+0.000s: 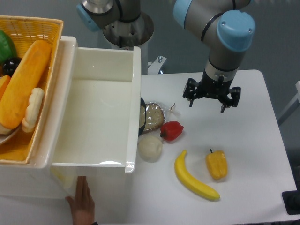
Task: Pick up the pear
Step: 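Move the gripper down and across toward the red pepper and pale pear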
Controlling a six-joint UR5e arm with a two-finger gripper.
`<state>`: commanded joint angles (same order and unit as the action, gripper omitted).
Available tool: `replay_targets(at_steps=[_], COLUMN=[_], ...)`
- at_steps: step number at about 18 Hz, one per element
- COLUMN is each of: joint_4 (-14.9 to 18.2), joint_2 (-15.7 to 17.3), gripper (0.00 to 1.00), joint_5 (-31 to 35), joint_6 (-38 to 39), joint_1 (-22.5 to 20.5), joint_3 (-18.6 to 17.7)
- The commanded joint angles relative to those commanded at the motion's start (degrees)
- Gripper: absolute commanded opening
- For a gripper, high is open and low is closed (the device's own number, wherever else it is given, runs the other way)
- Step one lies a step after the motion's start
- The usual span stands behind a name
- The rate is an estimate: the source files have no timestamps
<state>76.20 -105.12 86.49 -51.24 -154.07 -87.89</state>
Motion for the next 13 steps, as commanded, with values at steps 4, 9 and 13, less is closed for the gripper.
replay_targets(at_steps=[4, 9, 13], joint_4=[0.0, -0.09, -0.53], joint_2=[-0.79, -3.24, -4.57], gripper=[1.0, 1.0, 1.0], joint_5=[0.09, 0.26, 0.18], joint_6=[-0.09, -0.09, 5.16], joint_1=[0.0, 0.0, 0.26], joint_3=[0.26, 0.0, -1.14])
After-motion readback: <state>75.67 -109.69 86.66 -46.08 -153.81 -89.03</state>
